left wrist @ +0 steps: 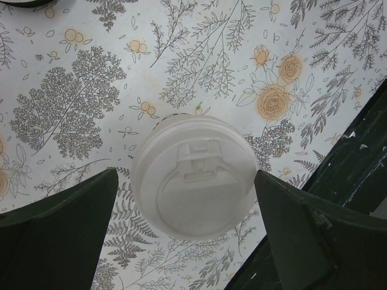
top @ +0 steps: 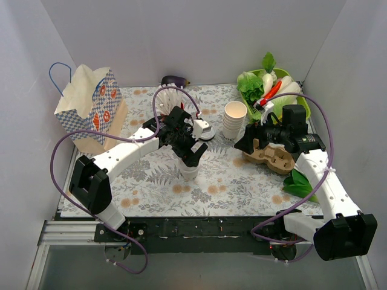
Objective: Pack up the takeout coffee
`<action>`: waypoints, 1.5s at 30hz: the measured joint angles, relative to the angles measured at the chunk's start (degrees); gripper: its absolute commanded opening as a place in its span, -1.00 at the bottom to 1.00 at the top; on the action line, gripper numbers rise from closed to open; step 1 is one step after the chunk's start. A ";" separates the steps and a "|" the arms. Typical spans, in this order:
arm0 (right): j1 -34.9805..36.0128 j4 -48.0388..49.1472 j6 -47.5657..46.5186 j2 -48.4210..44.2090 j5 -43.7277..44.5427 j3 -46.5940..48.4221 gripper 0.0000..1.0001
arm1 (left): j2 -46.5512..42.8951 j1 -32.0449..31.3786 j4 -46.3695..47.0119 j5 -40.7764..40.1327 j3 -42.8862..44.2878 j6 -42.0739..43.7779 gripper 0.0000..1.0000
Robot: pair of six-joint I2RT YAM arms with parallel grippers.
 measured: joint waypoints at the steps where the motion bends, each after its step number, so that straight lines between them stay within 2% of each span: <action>1: 0.00 -0.02 0.11 0.00 -0.07 -0.02 0.96 | -0.17 0.00 0.00 -0.02 0.00 0.13 0.96; 27: -0.74 0.57 0.72 0.72 -1.20 -0.07 0.96 | -2.12 -2.03 0.11 -0.66 -2.16 1.22 0.96; 43: -0.85 1.81 1.38 0.74 -1.31 -2.25 0.96 | -3.63 -2.03 1.11 -1.55 -4.37 3.76 0.86; 45: -0.98 1.97 1.38 0.76 -1.31 -2.25 0.96 | -3.91 -2.03 1.55 -1.97 -4.81 3.98 0.78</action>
